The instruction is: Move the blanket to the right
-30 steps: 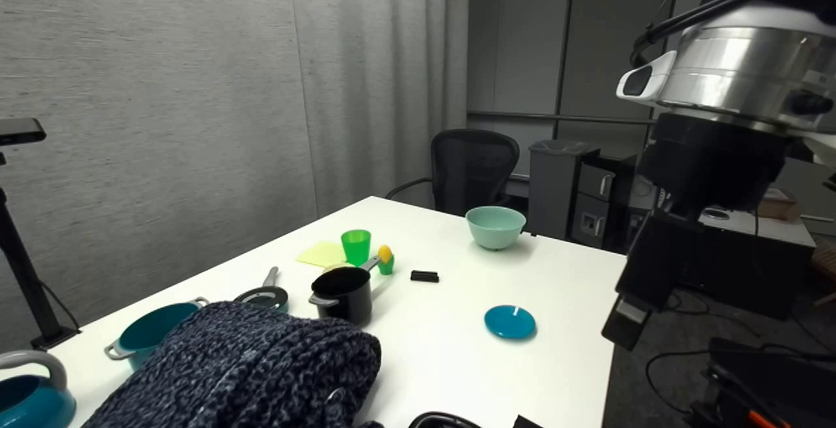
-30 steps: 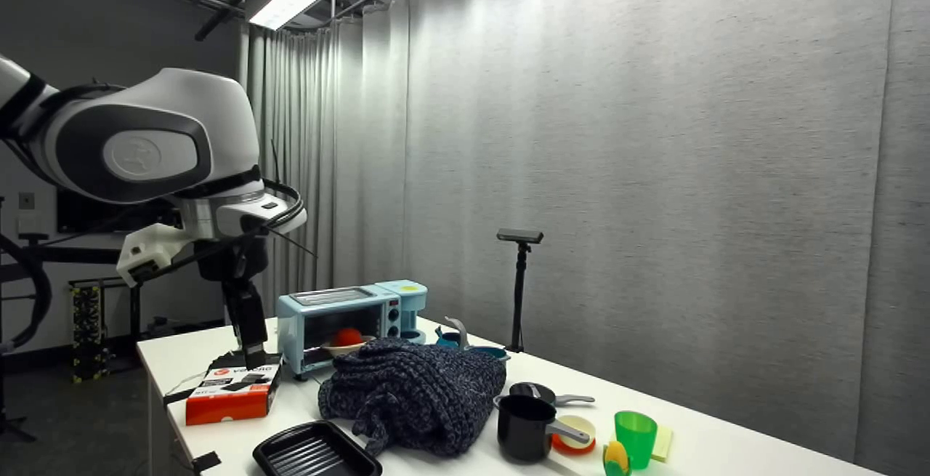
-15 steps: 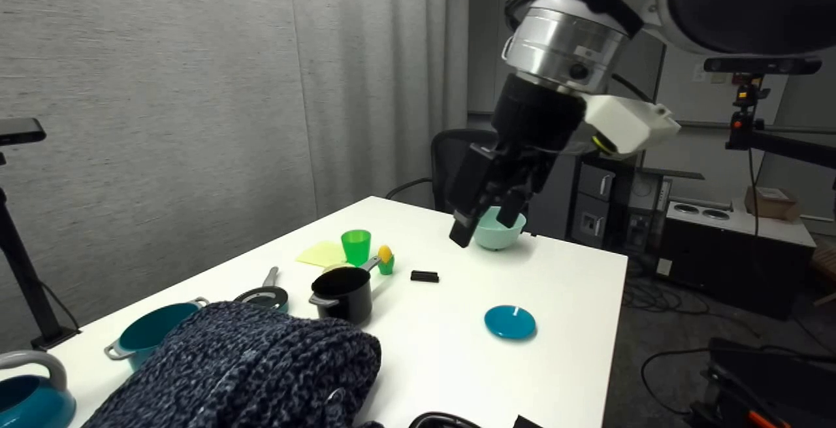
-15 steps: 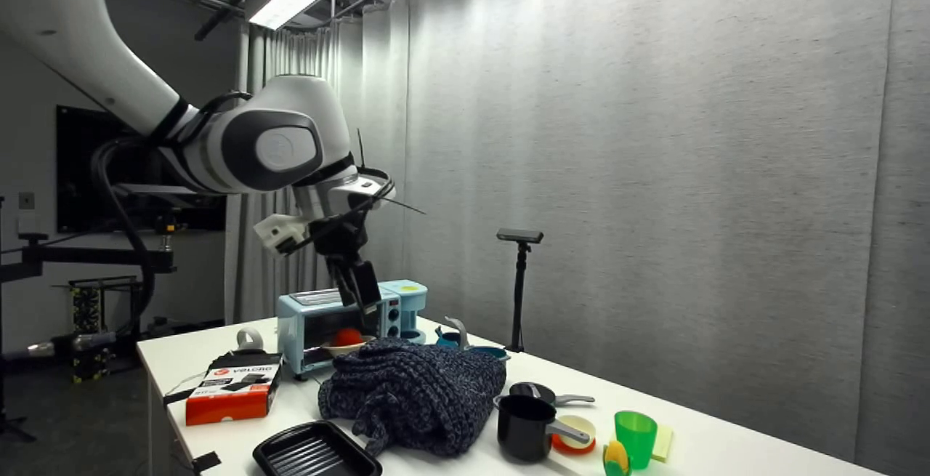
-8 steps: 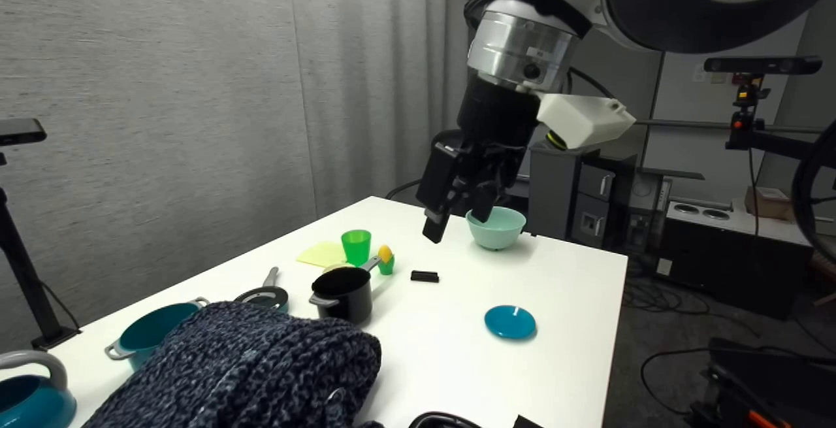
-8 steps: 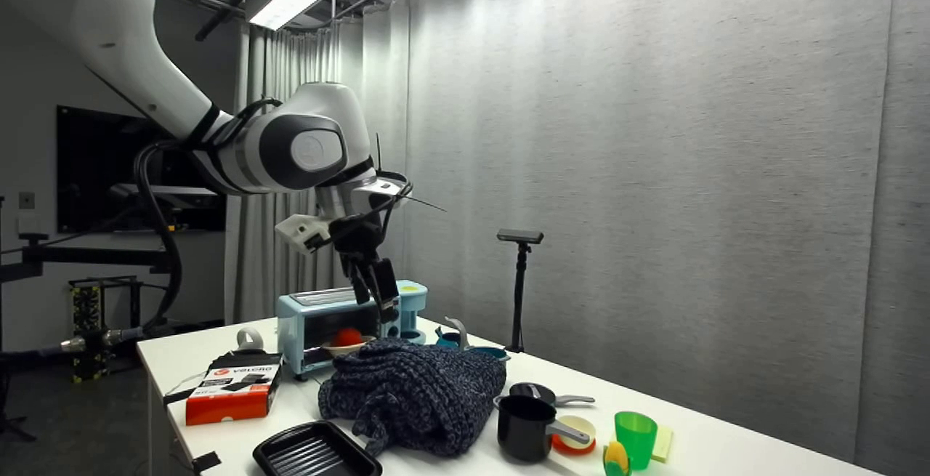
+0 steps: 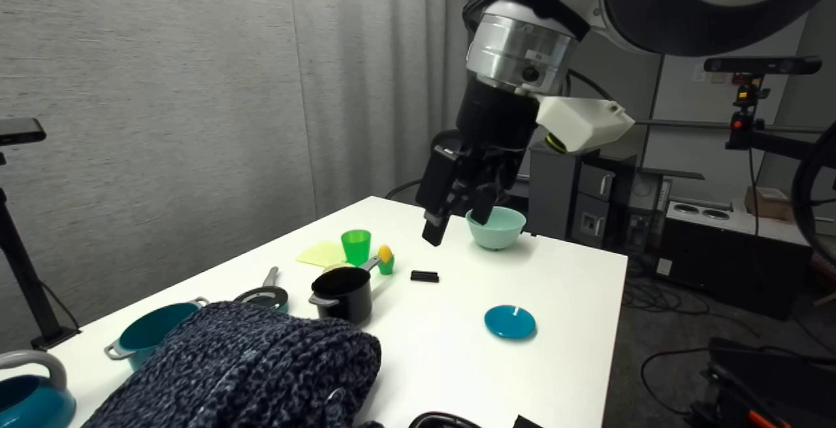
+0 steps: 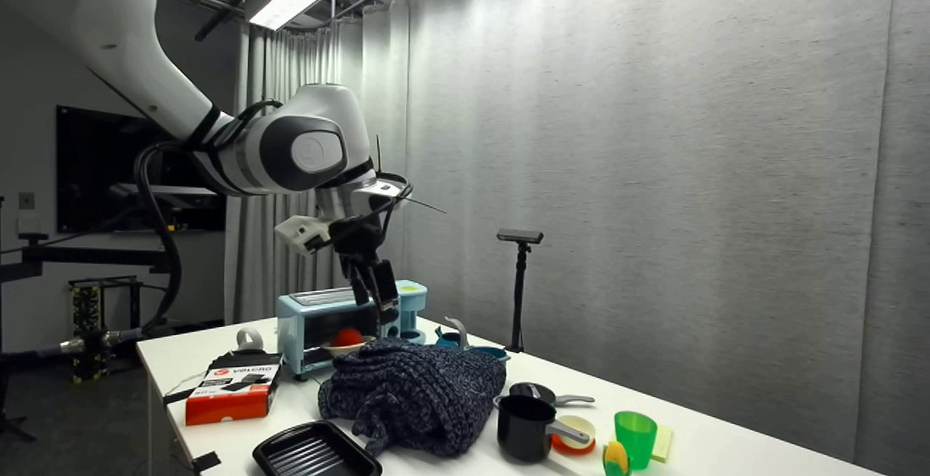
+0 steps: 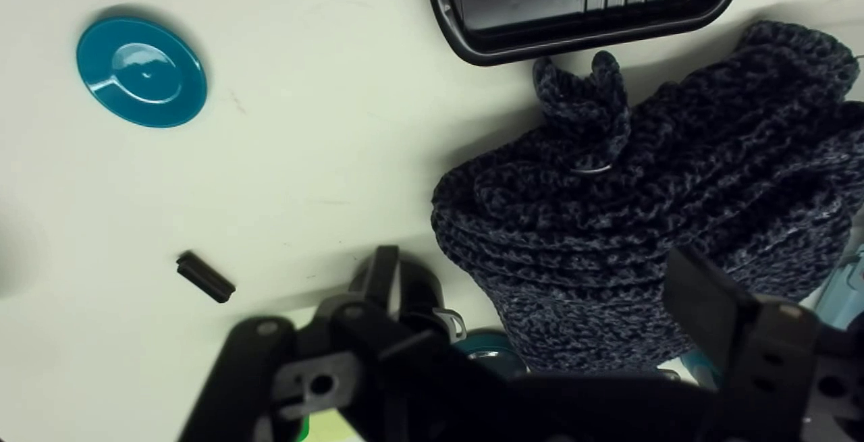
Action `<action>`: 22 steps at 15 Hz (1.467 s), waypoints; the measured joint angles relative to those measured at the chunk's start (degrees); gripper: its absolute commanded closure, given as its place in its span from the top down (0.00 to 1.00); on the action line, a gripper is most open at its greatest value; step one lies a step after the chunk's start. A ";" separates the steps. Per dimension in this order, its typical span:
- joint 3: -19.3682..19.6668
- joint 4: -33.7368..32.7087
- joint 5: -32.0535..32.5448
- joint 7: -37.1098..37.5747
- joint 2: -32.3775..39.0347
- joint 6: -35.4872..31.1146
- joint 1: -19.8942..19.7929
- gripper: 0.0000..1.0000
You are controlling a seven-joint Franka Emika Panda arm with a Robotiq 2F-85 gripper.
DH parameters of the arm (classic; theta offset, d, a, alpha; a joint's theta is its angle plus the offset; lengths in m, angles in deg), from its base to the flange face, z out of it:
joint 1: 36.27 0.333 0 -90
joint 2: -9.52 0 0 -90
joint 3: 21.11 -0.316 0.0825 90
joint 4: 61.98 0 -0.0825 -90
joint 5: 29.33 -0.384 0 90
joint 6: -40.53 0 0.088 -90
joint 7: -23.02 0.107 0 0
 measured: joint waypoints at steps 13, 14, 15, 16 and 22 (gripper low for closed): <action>0.76 -20.78 10.16 -3.24 24.48 -3.88 6.44 1.00; 1.45 -23.06 10.57 -1.66 26.47 -4.04 7.47 1.00; 2.05 -25.14 10.76 -0.59 28.26 -4.04 8.33 1.00; 2.42 -26.50 10.78 -0.16 29.47 -4.04 8.84 1.00; 2.78 -27.82 10.78 0.02 30.51 -4.04 9.13 1.00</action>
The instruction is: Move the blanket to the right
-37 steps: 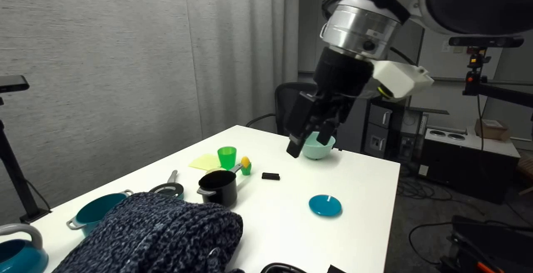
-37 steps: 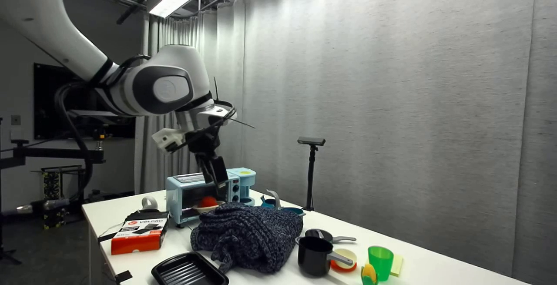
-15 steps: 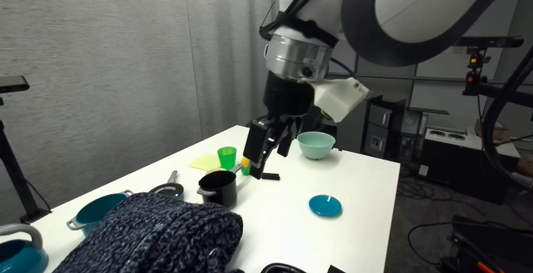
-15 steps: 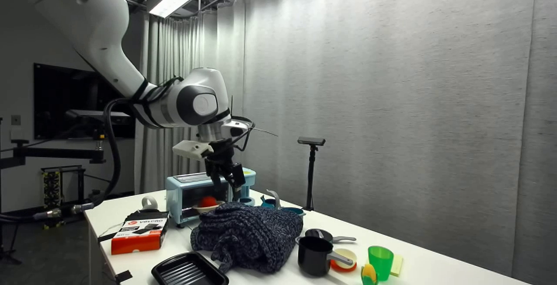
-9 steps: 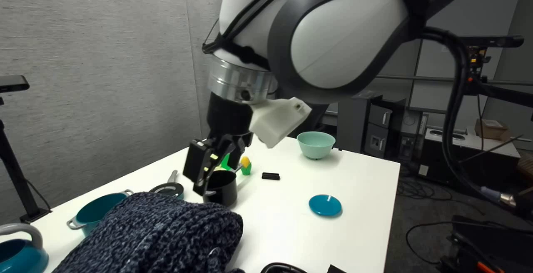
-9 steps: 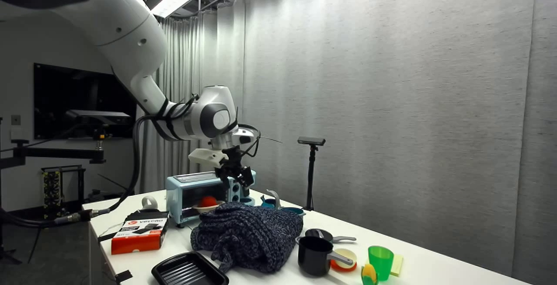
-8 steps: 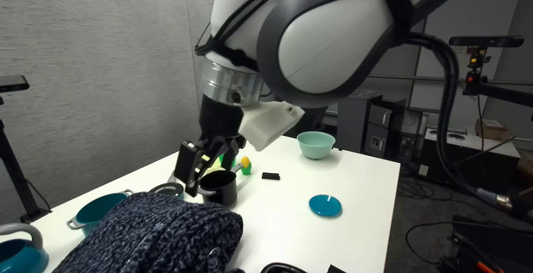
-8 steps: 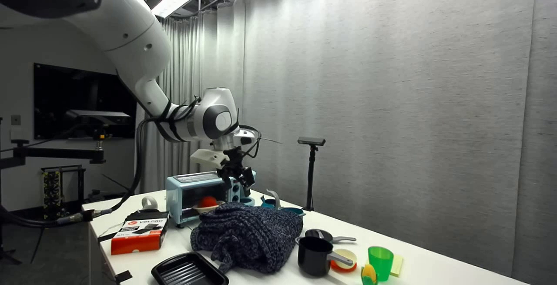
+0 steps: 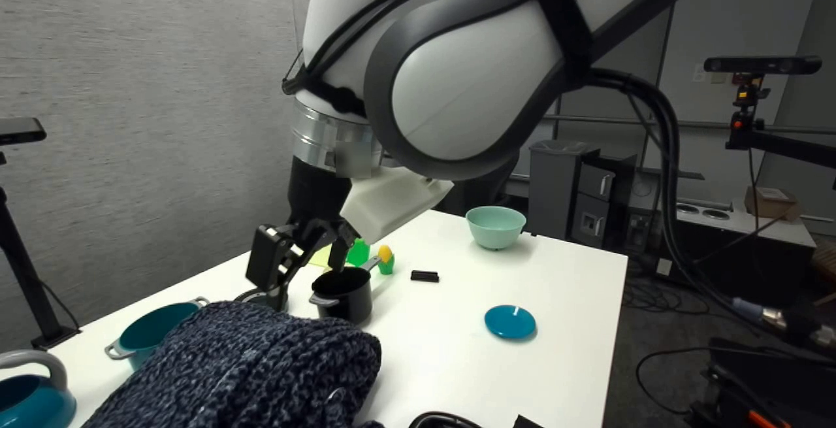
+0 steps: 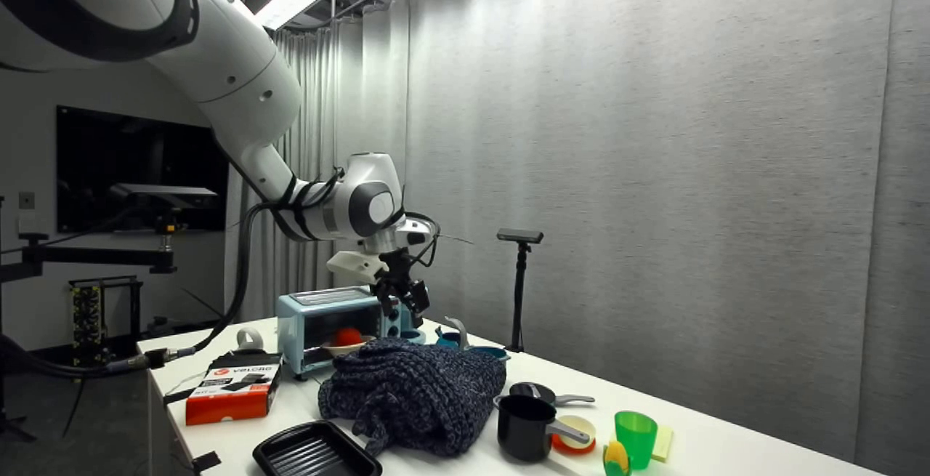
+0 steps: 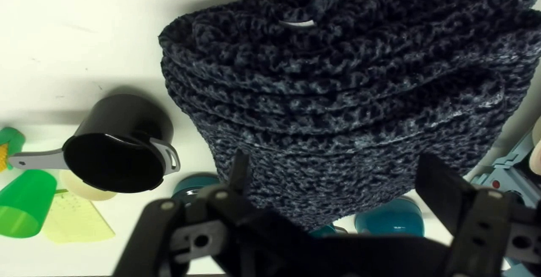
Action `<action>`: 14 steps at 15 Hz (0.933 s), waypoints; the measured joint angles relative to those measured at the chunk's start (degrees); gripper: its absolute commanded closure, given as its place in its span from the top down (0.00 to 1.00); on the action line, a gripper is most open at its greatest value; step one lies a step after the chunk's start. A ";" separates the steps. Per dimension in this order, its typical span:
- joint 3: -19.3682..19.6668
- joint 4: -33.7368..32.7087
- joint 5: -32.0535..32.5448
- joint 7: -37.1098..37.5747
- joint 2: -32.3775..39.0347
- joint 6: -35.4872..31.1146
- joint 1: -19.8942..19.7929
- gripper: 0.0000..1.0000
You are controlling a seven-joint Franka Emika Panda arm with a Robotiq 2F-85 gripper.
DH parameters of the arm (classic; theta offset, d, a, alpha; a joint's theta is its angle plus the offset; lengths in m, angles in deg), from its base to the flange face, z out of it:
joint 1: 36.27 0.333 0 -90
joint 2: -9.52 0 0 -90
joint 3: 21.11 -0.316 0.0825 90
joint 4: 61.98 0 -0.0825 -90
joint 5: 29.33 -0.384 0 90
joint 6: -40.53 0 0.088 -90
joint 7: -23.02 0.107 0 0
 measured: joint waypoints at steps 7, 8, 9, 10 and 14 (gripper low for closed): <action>0.25 -0.77 -1.67 -1.55 0.97 2.43 0.63 1.00; 0.25 -1.86 -1.79 -1.98 1.89 4.12 0.93 1.00; 0.28 -3.33 -1.79 -2.35 3.11 5.74 1.28 1.00; 0.33 -5.16 -1.78 -2.57 4.63 7.02 1.70 1.00; 1.32 -15.32 -1.40 -3.05 12.68 9.94 4.12 1.00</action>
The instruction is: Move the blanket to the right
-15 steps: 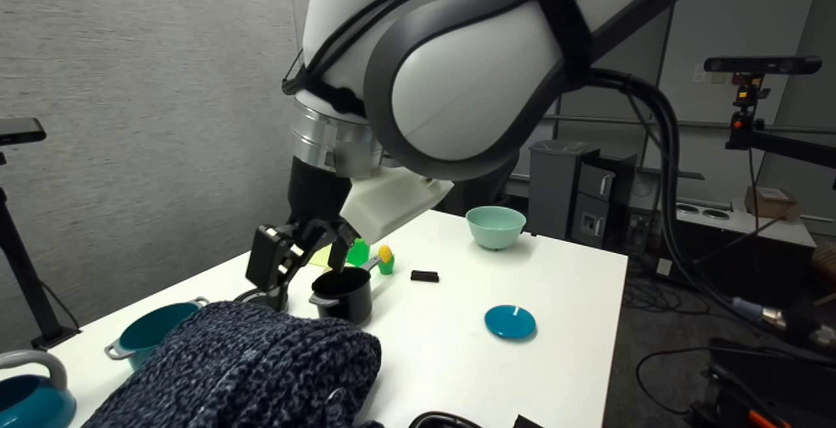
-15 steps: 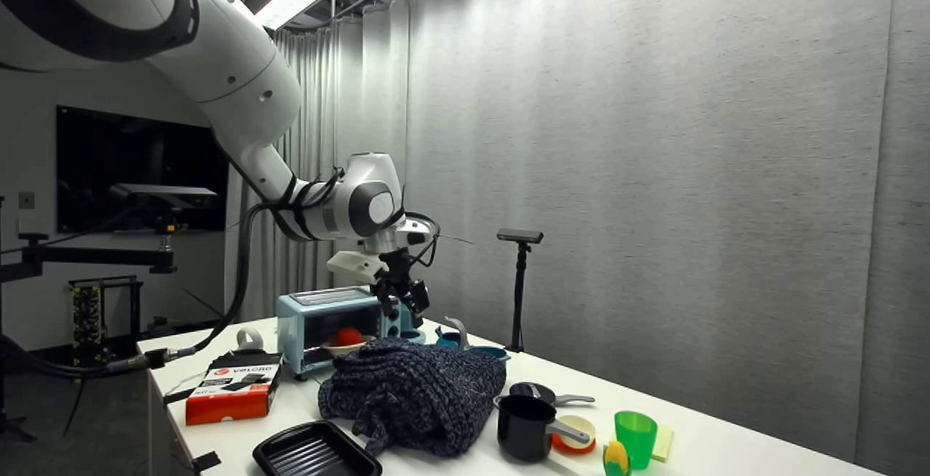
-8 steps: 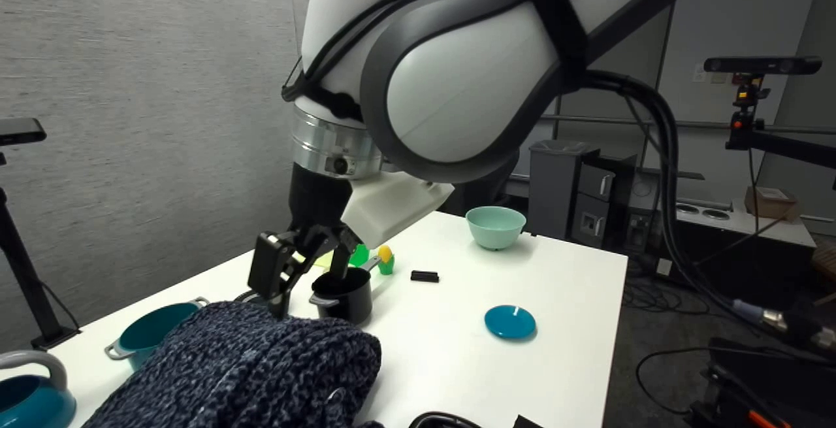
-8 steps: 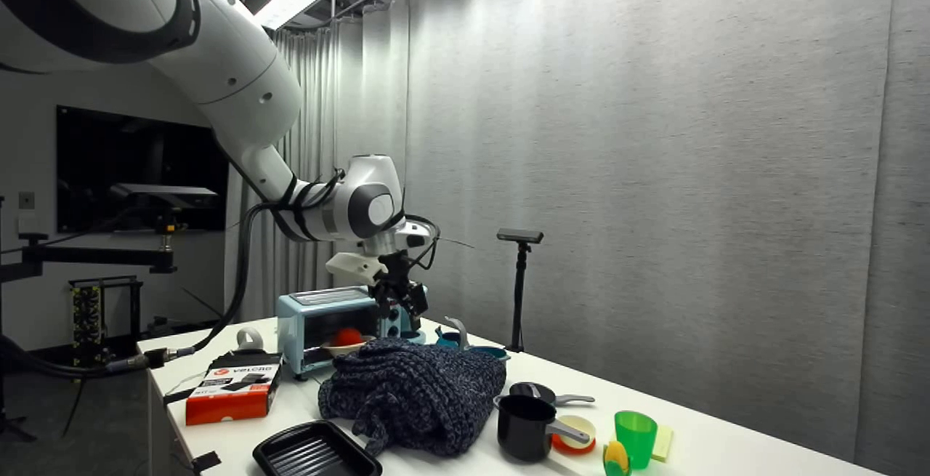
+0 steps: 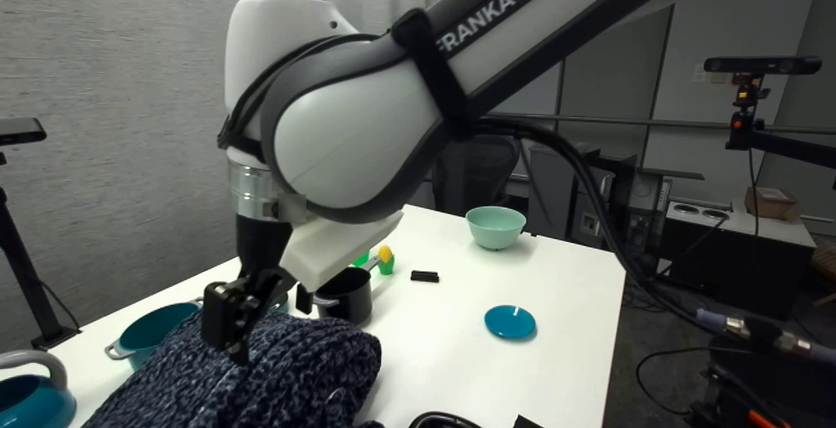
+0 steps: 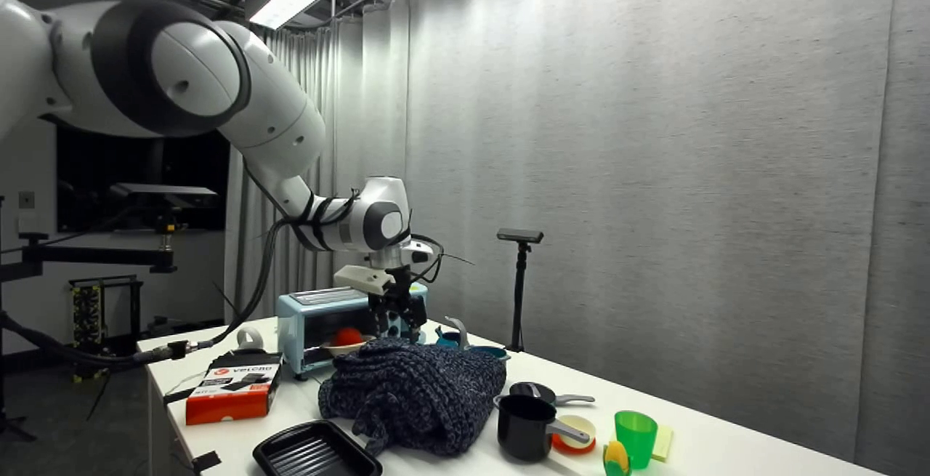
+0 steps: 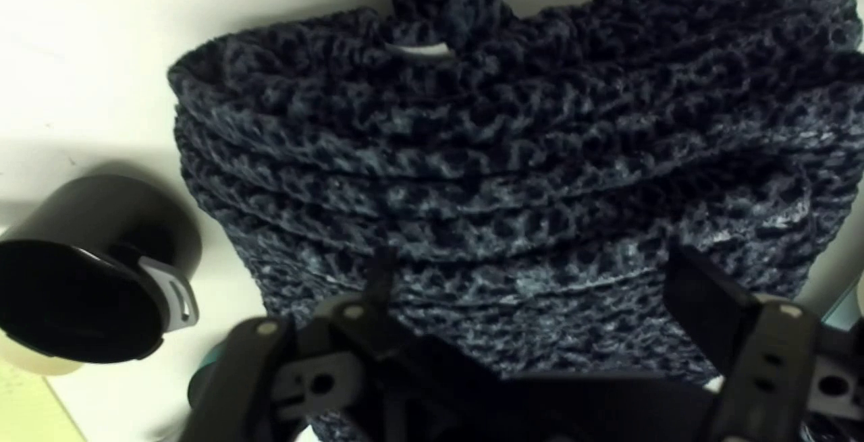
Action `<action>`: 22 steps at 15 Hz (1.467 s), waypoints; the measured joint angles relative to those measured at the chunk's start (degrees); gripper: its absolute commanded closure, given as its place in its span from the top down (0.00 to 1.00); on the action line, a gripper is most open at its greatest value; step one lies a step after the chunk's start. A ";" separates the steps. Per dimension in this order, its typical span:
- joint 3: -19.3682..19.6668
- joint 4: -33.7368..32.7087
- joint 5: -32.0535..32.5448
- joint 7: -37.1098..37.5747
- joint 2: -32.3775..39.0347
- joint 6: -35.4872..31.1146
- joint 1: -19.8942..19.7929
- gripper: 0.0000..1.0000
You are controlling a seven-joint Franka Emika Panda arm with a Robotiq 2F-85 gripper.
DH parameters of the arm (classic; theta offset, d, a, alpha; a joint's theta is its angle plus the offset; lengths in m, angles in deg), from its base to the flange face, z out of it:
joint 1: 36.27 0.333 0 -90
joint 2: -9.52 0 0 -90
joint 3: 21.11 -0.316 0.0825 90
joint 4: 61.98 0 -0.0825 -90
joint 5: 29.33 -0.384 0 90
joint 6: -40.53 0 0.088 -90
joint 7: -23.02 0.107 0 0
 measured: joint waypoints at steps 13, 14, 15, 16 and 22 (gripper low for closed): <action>3.48 -28.92 -7.13 7.87 21.87 0.24 3.01 0.51; 3.91 -30.13 -7.36 8.93 22.59 0.24 3.01 0.42; 4.34 -31.10 -7.49 9.88 23.21 0.24 3.02 0.35; 4.71 -31.98 -7.52 10.78 23.77 0.25 3.04 0.28; 3.79 -34.91 -8.59 10.77 25.61 -2.98 2.71 0.00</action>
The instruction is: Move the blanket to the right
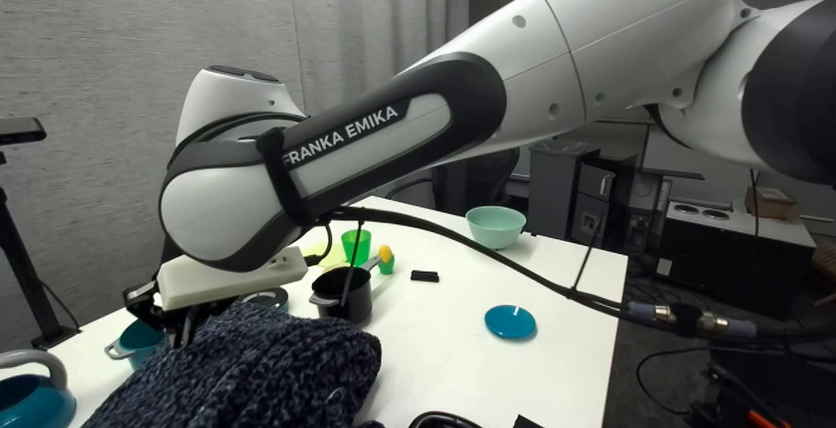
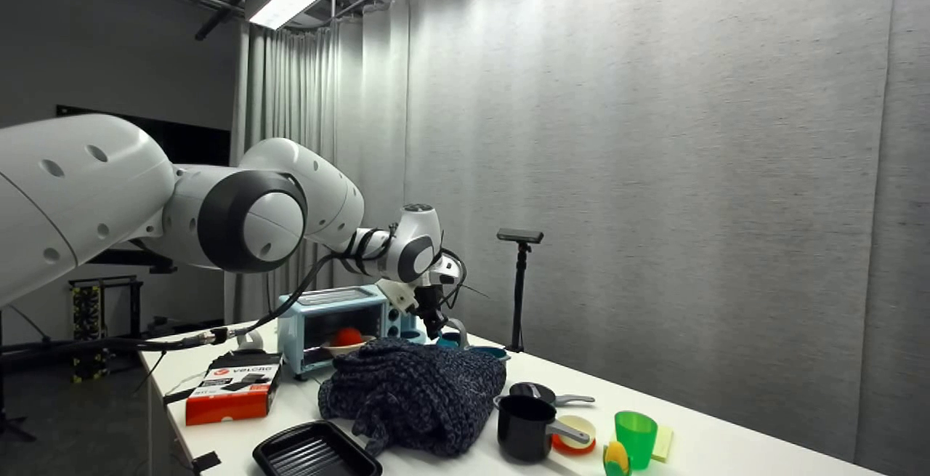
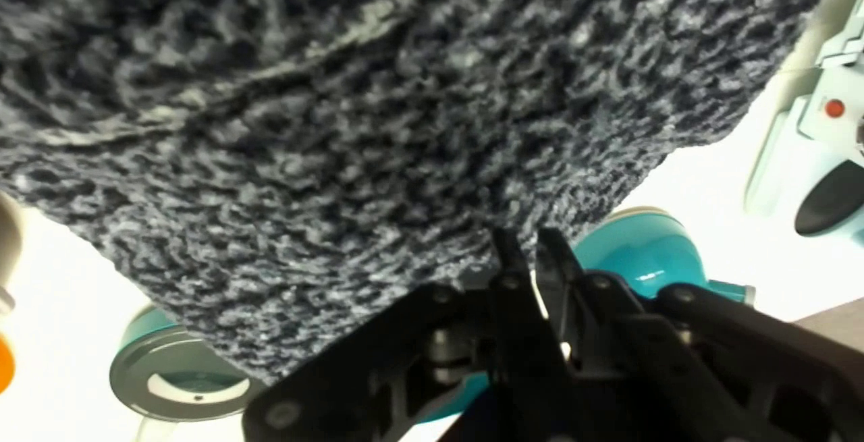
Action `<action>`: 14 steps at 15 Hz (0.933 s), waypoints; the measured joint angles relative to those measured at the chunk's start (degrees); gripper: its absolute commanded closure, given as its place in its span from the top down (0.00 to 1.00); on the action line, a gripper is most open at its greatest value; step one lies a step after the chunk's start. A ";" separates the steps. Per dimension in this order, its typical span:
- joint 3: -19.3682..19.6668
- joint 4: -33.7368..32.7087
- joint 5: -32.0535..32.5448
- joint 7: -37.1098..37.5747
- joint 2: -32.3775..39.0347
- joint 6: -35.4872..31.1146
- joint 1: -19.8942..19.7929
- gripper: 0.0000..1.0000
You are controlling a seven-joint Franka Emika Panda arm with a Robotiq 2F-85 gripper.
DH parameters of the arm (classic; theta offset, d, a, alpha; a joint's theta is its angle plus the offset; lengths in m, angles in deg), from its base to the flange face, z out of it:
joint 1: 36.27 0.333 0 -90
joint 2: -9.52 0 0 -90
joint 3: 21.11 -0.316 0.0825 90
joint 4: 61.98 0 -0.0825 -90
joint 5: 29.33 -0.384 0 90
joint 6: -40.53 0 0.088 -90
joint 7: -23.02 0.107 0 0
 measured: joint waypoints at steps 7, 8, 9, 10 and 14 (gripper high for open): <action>-7.35 -0.24 -6.69 -3.33 1.48 -1.71 -3.10 0.00; -7.19 -0.31 -7.26 -3.94 1.94 -0.74 -3.08 0.00; -6.85 -0.41 -7.29 -4.25 2.37 0.49 -2.97 0.00; -6.40 -0.55 -7.29 -4.65 2.79 1.60 -2.79 0.00; -5.44 -0.89 -7.25 -8.74 3.59 5.63 -2.47 0.00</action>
